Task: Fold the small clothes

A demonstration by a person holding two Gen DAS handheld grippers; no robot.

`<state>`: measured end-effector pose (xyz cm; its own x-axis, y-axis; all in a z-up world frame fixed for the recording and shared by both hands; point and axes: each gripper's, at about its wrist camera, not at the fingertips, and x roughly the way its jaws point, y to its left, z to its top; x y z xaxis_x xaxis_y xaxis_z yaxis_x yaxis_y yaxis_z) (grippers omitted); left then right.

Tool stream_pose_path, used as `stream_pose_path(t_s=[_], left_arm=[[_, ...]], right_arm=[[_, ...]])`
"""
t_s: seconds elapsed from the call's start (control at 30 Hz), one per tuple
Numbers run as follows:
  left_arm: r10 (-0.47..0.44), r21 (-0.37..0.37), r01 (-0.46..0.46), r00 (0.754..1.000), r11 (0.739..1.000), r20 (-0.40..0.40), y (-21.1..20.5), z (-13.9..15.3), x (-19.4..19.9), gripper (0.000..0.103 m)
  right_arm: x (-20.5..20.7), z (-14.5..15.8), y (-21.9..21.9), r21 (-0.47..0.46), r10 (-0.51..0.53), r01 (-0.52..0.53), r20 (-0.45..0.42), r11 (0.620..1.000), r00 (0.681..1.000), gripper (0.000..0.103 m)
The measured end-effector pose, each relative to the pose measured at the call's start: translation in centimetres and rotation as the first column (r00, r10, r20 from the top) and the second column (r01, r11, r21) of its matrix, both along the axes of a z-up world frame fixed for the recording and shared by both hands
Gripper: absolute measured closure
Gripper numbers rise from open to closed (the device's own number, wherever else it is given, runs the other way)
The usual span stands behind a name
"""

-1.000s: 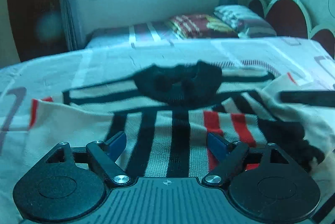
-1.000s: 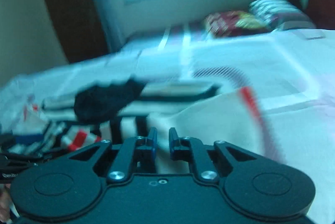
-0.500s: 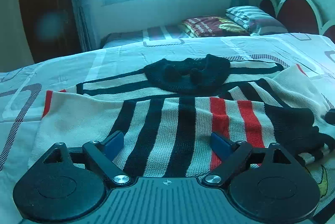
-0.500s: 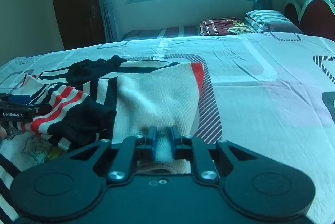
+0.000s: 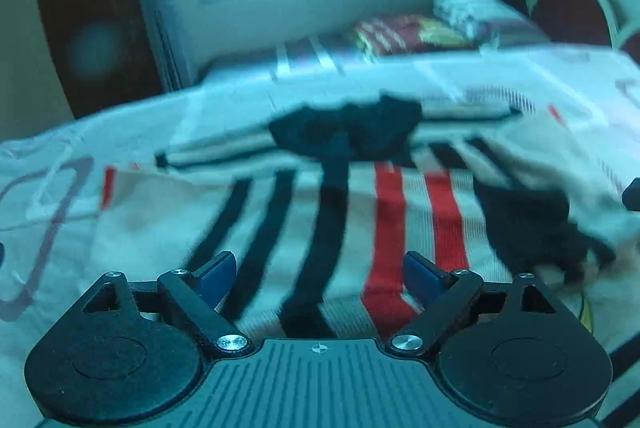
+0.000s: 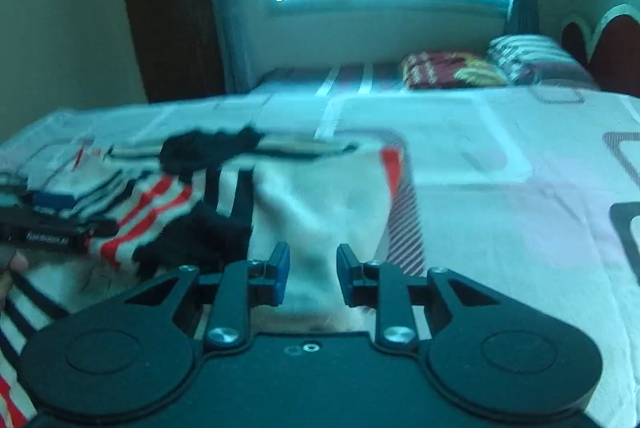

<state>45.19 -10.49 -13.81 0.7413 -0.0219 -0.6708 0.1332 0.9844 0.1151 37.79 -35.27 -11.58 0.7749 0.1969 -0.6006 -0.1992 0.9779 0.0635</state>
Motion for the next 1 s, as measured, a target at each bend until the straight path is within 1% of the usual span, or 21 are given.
stream_pose_path(t_s=[0.03,0.1,0.13,0.17,0.23,0.3,0.4,0.5,0.57,0.63,0.83,1.0], left_arm=[[0.008,-0.007,-0.008,1.0,1.0,0.007,0.0,0.0,0.0,0.012],[0.022,-0.019,-0.022,1.0,1.0,-0.008,0.2,0.3,0.1,0.011],[0.021,-0.021,-0.021,1.0,1.0,0.001,0.3,0.7,-0.3,0.011],[0.008,-0.024,-0.007,1.0,1.0,0.028,0.4,1.1,-1.0,0.011],[-0.009,-0.021,0.01,0.998,1.0,0.056,1.1,1.6,-2.8,0.011],[-0.006,-0.01,0.006,0.998,1.0,0.07,2.3,1.7,-4.9,0.011],[0.002,0.016,-0.002,0.999,1.0,0.048,3.9,1.3,-7.5,0.011],[0.011,0.011,-0.011,0.999,1.0,0.032,5.1,1.5,-10.2,0.011],[0.01,0.005,-0.011,0.999,1.0,0.037,5.7,1.8,-12.0,0.011],[0.015,0.001,-0.015,0.999,1.0,0.045,6.1,2.1,-13.7,0.011],[0.011,-0.021,-0.009,0.998,1.0,0.059,8.0,3.0,-17.8,0.011],[0.04,-0.052,-0.037,0.998,0.998,0.051,10.8,3.5,-20.9,0.011]], right_arm=[[0.3,-1.0,0.5,-0.025,0.017,-0.018,-0.055,1.0,0.998,0.076],[-0.2,-1.7,1.3,-0.066,0.011,-0.012,-0.023,0.998,1.0,0.077],[-0.3,-1.4,1.5,-0.066,-0.004,0.002,-0.026,0.998,1.0,0.077],[-0.6,-0.8,1.5,-0.049,-0.02,0.019,-0.028,0.999,0.999,0.076],[-2.0,0.5,1.3,0.001,-0.036,0.036,0.016,0.999,0.999,0.076],[-3.2,1.2,1.4,0.004,-0.044,0.044,0.022,0.999,0.999,0.076],[-5.0,1.6,1.5,0.006,-0.066,0.066,0.013,0.998,0.998,0.075],[-7.5,2.2,1.8,0.024,-0.086,0.086,0.009,0.996,0.996,0.074],[-9.3,2.5,2.2,0.023,-0.095,0.095,0.01,0.995,0.995,0.069],[-10.7,2.7,2.4,0.022,-0.108,0.108,0.012,0.994,0.994,0.067],[-14.7,3.7,3.0,0.056,-0.139,0.138,0.015,0.989,0.99,0.067],[-17.4,4.6,3.1,0.056,-0.15,0.148,0.025,0.987,0.988,0.067]])
